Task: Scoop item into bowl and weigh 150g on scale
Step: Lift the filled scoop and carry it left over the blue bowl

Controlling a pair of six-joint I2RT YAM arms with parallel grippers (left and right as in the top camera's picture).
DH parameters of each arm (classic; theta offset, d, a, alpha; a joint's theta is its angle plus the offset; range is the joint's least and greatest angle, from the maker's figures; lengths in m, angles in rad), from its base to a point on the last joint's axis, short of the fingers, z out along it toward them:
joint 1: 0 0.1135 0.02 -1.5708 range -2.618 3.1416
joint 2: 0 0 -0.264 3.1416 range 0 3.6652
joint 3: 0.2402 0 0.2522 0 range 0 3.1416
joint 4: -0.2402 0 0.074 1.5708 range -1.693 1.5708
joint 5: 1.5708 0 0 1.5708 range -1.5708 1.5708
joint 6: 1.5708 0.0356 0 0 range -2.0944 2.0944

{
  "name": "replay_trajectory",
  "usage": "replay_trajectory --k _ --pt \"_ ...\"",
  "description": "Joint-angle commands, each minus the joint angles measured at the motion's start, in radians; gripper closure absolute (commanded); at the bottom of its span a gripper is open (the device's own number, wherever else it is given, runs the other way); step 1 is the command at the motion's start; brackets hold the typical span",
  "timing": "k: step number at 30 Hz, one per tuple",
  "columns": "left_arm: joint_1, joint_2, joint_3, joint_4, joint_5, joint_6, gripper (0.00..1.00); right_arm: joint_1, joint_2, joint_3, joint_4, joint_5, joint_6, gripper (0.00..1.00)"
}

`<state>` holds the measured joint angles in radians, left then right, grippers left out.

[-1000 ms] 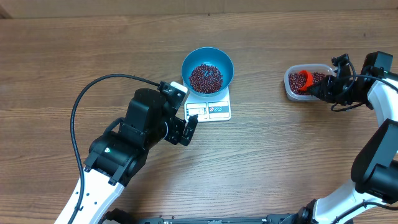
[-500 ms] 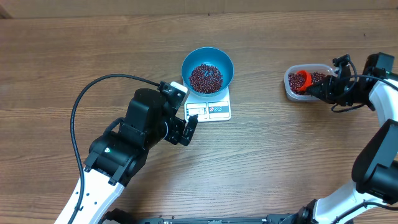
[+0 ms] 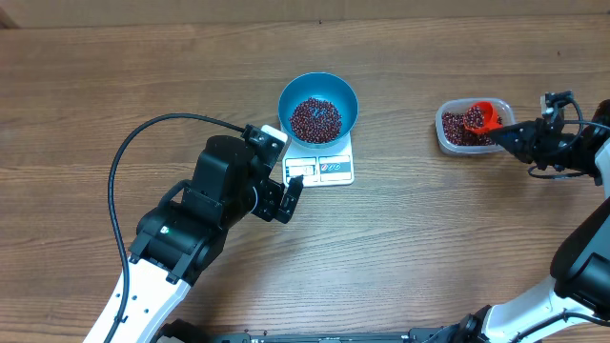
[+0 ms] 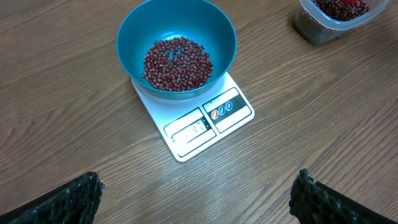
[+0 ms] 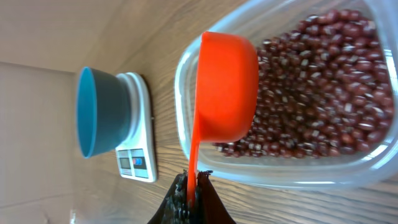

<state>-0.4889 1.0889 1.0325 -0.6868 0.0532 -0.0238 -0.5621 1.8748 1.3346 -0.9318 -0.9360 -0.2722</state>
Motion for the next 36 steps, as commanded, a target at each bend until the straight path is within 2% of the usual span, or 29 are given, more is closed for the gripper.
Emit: replay_trajectory --k 1,13,27,36 --pt "0.005 0.003 -0.002 0.003 0.015 -0.01 0.01 -0.003 0.0 -0.006 0.001 -0.084 -0.021 0.96" --pt "0.005 0.003 -0.002 0.003 0.015 -0.01 0.0 0.013 0.0 -0.006 0.004 -0.31 -0.051 0.96" --pt "0.005 0.003 -0.002 0.003 0.015 -0.01 0.01 0.24 0.0 -0.006 0.048 -0.421 -0.039 0.96" --pt "0.005 0.003 -0.002 0.003 0.015 -0.01 0.01 0.413 0.0 -0.006 0.263 -0.419 0.164 0.96"
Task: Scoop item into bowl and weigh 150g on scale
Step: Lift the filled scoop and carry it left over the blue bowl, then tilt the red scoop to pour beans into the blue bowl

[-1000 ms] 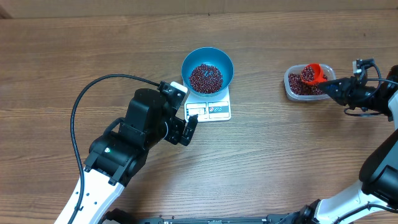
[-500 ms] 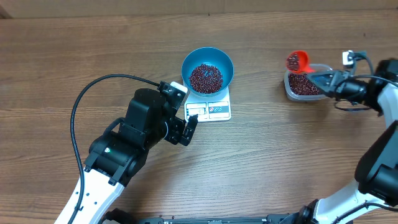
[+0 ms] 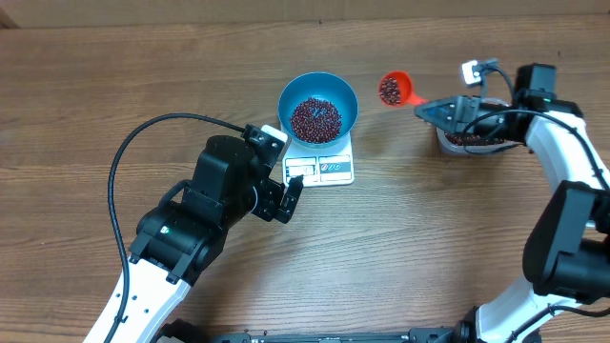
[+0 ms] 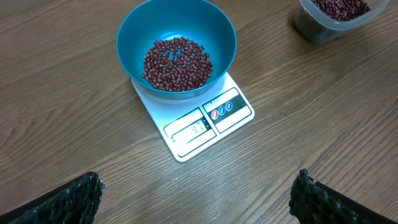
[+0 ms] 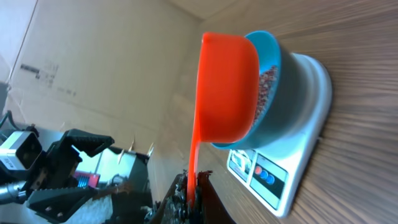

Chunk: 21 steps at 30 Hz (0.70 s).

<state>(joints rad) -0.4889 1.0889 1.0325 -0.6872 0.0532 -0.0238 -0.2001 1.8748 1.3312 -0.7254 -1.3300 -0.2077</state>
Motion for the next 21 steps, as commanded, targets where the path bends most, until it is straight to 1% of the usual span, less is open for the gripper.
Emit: replay_trajectory --k 1,4,6,9,13,14,15,17,21 --pt "0.005 0.003 -0.002 0.003 0.015 -0.01 0.0 0.068 0.0 -0.002 0.082 -0.025 0.116 0.96" --pt "0.005 0.003 -0.002 0.003 0.015 -0.01 0.0 0.124 0.0 -0.002 0.167 0.01 0.177 0.96" --pt "0.005 0.003 -0.002 0.003 0.015 -0.01 0.0 0.155 0.0 -0.002 0.213 0.022 0.178 0.96" --pt "0.005 0.003 -0.002 0.003 0.015 -0.01 0.0 0.212 0.0 -0.002 0.33 0.077 0.178 0.96" --pt "0.005 0.003 -0.002 0.003 0.015 -0.01 0.0 0.269 0.0 -0.002 0.386 0.235 0.177 0.96" --pt "0.005 0.003 -0.002 0.003 0.015 -0.01 0.0 0.288 0.0 -0.002 0.391 0.315 0.175 0.96" --pt "0.005 0.003 -0.002 0.003 0.014 -0.01 0.0 0.301 0.0 -0.002 0.391 0.379 0.162 0.96" --pt "0.005 0.003 -0.002 0.003 0.015 -0.01 0.0 0.323 0.0 -0.002 0.387 0.448 0.082 0.96" --pt "0.005 0.003 -0.002 0.003 0.015 -0.01 0.0 0.345 0.0 -0.002 0.387 0.451 -0.079 0.96"
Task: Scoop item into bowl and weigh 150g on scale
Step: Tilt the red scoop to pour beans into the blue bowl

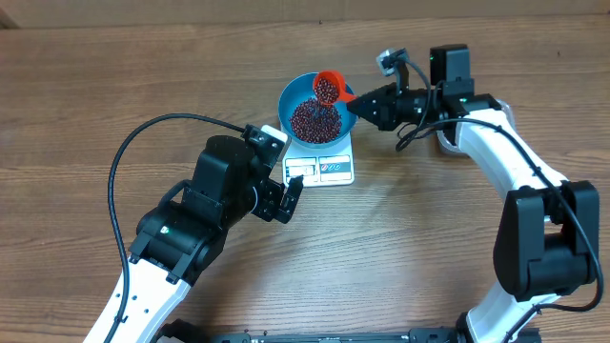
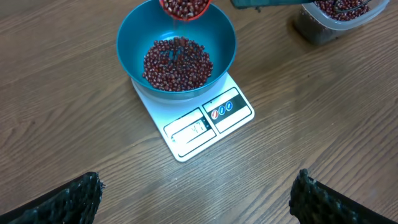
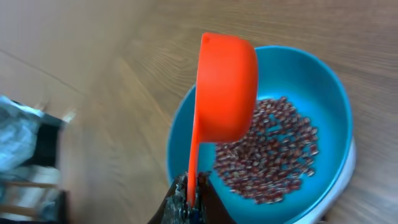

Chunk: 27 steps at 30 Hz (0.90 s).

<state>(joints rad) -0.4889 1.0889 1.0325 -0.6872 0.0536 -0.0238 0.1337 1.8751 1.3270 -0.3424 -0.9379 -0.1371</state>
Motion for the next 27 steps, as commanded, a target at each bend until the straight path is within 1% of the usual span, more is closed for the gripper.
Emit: replay_trajectory --k 1,8,10,11,13,14,19,24,27 --pt "0.005 0.003 -0.002 0.003 0.014 -0.01 0.0 0.012 0.0 0.002 0.003 0.059 -0.183 0.96" --pt "0.005 0.003 -0.002 0.003 0.014 -0.01 0.0 0.012 0.0 0.002 -0.01 0.063 -0.306 0.96" --pt "0.005 0.003 -0.002 0.003 0.014 -0.01 0.0 0.012 0.0 0.002 -0.01 0.063 -0.39 0.96" --pt "0.005 0.003 -0.002 0.003 0.014 -0.01 0.0 0.012 0.0 0.002 -0.01 0.063 -0.409 0.96" --pt "0.005 0.003 -0.002 0.003 0.014 -0.01 0.01 0.012 0.0 0.002 -0.01 0.063 -0.493 0.96" --pt "0.005 0.003 -0.002 0.003 0.014 -0.01 0.0 0.012 0.0 0.002 -0.01 0.064 -0.575 0.96" --pt "0.005 0.003 -0.002 0.003 0.014 -0.01 0.0 0.012 0.0 0.002 -0.002 0.085 -0.767 0.96" --pt "0.005 0.003 -0.002 0.003 0.014 -0.01 0.0 0.012 0.0 0.002 -0.002 0.156 -0.792 0.96" --pt "0.005 0.003 -0.002 0.003 0.014 -0.01 0.01 0.012 0.0 0.002 0.0 0.151 -0.814 0.96"
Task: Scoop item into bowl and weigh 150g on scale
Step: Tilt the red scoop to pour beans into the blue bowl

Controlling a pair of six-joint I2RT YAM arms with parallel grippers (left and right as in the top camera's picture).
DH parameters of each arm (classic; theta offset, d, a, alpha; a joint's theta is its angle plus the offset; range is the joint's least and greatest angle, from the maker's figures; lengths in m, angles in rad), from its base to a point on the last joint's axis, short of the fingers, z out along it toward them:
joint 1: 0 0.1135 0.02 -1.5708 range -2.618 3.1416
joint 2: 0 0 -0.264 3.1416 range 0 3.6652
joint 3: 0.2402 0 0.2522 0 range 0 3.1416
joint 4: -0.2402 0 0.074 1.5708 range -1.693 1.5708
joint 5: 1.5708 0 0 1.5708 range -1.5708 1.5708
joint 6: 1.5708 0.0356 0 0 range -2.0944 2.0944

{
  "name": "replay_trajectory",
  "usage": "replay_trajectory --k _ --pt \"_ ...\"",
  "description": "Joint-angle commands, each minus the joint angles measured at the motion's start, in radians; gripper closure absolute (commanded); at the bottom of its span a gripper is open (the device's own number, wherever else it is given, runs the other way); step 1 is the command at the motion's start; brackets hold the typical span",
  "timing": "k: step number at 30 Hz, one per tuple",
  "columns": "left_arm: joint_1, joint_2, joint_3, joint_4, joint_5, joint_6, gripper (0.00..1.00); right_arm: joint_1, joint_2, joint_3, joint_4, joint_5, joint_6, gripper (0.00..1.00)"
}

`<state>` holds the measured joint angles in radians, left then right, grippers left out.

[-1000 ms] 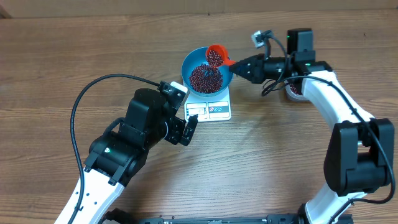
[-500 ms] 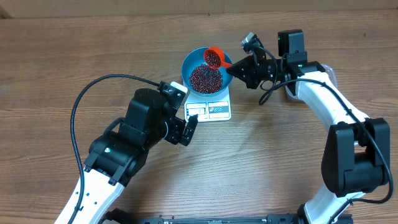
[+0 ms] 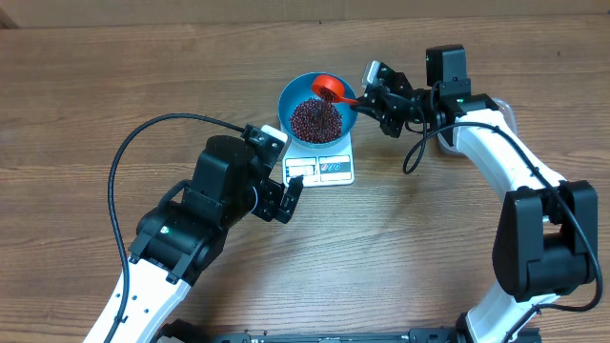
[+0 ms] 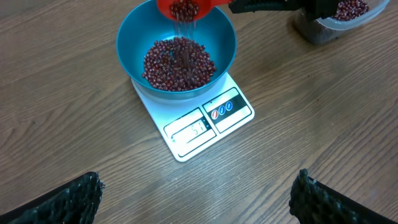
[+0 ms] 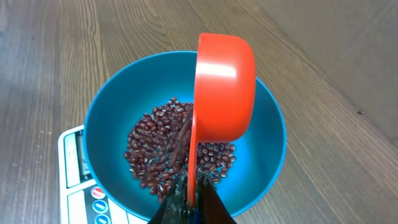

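Note:
A blue bowl (image 3: 345, 100) holding red beans (image 4: 179, 63) stands on a white scale (image 3: 334, 168). Over the bowl tilts an orange scoop (image 3: 329, 90), and beans are falling from it into the bowl. My right gripper (image 5: 192, 198) is shut on the scoop's handle; the scoop's cup (image 5: 225, 87) hangs over the beans in the right wrist view. My left gripper (image 4: 198, 198) stands open over bare table in front of the scale, its fingertips (image 4: 81, 190) far apart. The scale's display (image 4: 194, 129) shows digits too small to read.
A clear container of red beans (image 4: 343, 14) sits on the table to the right of the scale, partly behind my right arm (image 3: 486, 71). My left arm (image 3: 200, 214) and its black cable (image 3: 124, 157) fill the lower left.
The scoop has tipped further over the bowl and beans now pour from it. The reading on the scale's display has changed. My left gripper has not moved.
My right gripper first held the scoop in the bean container at the right. Then it held the loaded scoop in the air between container and bowl, then over the bowl's rim. Now the scoop is tilted and beans are dropping in.

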<state>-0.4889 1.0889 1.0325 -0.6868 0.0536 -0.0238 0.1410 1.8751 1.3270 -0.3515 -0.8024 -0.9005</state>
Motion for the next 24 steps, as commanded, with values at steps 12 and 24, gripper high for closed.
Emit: replay_trajectory --k 12,24 --pt "0.005 0.003 -0.002 0.003 0.014 -0.01 0.01 0.005 0.0 0.002 0.028 0.016 -0.119 0.96" --pt "0.005 0.003 -0.002 0.002 0.014 -0.01 0.0 0.001 -0.021 0.019 0.032 -0.066 0.021 0.96"
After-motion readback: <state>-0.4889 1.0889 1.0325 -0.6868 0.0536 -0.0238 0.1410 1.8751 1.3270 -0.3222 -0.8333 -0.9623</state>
